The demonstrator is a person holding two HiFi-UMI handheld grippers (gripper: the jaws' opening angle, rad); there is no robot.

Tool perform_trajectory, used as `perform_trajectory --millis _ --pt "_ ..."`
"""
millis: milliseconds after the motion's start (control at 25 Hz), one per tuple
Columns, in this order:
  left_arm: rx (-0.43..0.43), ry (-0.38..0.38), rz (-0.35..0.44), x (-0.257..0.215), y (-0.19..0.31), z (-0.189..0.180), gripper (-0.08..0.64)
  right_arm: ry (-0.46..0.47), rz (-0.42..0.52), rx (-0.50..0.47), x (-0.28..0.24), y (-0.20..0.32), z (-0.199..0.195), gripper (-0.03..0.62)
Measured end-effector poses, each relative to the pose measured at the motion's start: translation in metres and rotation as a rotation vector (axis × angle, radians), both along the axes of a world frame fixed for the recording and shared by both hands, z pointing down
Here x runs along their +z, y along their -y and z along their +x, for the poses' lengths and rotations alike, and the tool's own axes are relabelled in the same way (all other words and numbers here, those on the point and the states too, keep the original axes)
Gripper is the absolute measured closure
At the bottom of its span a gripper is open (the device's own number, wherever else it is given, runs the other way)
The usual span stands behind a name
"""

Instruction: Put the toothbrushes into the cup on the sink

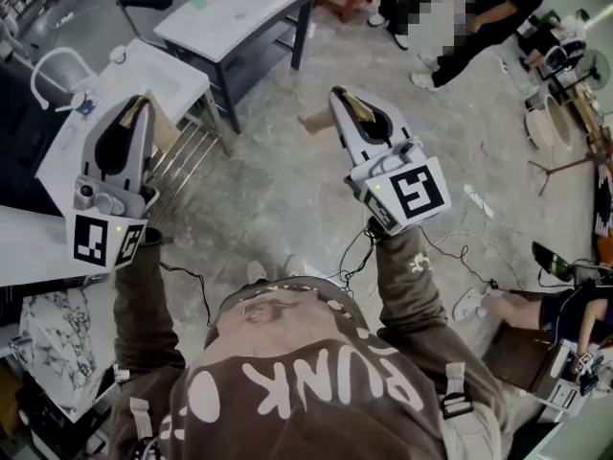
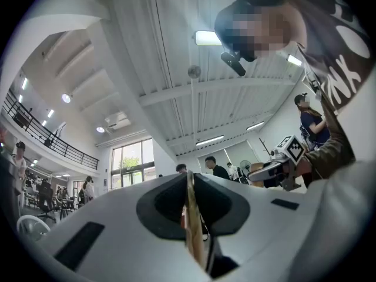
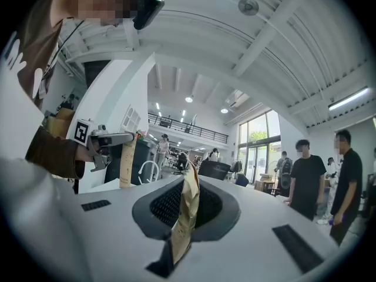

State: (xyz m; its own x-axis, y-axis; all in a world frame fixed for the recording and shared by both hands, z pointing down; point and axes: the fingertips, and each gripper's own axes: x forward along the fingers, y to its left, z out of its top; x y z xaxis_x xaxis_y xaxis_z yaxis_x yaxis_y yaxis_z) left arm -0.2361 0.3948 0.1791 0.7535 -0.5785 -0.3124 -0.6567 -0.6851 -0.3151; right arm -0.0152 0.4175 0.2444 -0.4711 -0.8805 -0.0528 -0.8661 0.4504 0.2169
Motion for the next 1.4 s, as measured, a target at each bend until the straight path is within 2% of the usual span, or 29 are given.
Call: perform_trajectory --millis 440,600,800,1120,1400 --pt "-0.009 0.009 -0.002 0.001 0.015 0.01 0.521 0.03 0.02 -0.005 -0.006 0.015 0.009 0.581" --pt "-0.011 0.02 -0.027 0.009 0.01 0.019 0.52 0.036 -0.012 -0.002 0.005 0.008 0.019 0.581" --pt "-0.033 0.037 0.008 -0.002 0.01 0.039 0.521 0.049 0.019 -0.023 0.002 0.014 0.041 0.581" --pt "-0.053 0.05 -0.008 0.005 0.005 0.069 0.52 0.09 0.033 -0.019 0.007 0.013 0.081 0.581" --pt "-0.048 0.058 -0.018 0.01 0.033 0.086 0.522 0.083 0.014 -0.009 0.016 0.036 0.102 0.581"
